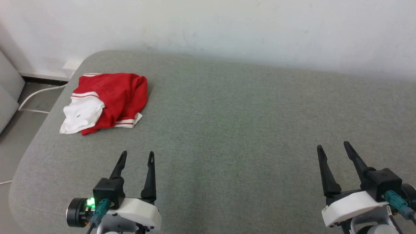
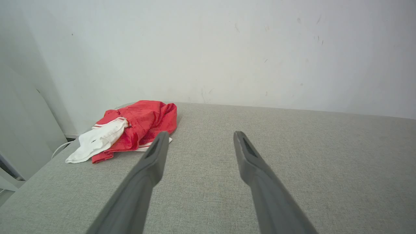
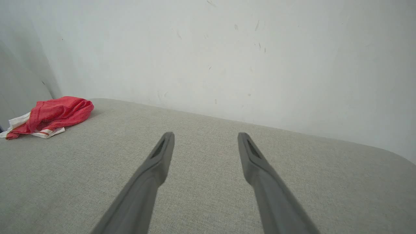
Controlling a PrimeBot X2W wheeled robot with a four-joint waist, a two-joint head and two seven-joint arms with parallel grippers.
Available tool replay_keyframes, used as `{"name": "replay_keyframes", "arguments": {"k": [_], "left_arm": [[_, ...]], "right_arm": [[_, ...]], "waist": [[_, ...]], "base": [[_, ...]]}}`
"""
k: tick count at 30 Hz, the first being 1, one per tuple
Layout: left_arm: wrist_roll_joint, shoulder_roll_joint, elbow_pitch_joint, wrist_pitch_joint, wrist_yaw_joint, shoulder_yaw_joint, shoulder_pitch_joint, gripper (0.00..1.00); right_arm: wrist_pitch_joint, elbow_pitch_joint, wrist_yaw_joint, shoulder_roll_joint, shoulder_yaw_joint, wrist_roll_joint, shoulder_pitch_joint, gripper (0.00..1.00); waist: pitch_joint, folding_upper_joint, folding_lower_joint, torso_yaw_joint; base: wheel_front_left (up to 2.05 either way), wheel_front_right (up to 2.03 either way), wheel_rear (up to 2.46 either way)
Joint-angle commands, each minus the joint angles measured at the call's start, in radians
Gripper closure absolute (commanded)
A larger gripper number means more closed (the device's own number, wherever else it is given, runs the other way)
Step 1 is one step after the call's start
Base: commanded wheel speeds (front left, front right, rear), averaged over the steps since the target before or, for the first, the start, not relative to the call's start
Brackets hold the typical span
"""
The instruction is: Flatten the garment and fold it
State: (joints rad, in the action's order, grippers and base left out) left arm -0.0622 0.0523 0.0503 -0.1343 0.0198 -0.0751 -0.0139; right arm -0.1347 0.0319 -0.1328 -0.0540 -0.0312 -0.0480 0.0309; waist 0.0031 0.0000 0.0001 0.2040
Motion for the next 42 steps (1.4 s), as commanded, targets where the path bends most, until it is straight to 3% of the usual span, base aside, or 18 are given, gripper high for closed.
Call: {"name": "replay_keyframes", "arguments": {"k": [1, 24, 42], "left_arm": [[-0.007, -0.001, 0.006, -0.012, 0.004, -0.005, -0.004, 0.0], [-0.032, -0.001, 0.025, -0.06, 0.016, -0.046, -0.013, 0.0], [-0.048, -0.002, 0.031, -0.098, 0.028, -0.062, -0.013, 0.0]], "right_arm": [[-0.012, 0.003, 0.001, 0.002, -0.002, -0.01, 0.01, 0.0], [-0.06, 0.021, 0.002, 0.003, 0.011, -0.028, 0.015, 0.0], [-0.098, 0.045, 0.002, 0.003, 0.028, -0.049, 0.015, 0.0]], "waist": [[-0.004, 0.0, -0.0001, 0.026], [-0.003, 0.0, -0.0001, 0.185], [0.0, 0.0, -0.0001, 0.268]], "base": [[0.0, 0.0, 0.0], [0.0, 0.0, 0.0], [0.0, 0.0, 0.0]]}}
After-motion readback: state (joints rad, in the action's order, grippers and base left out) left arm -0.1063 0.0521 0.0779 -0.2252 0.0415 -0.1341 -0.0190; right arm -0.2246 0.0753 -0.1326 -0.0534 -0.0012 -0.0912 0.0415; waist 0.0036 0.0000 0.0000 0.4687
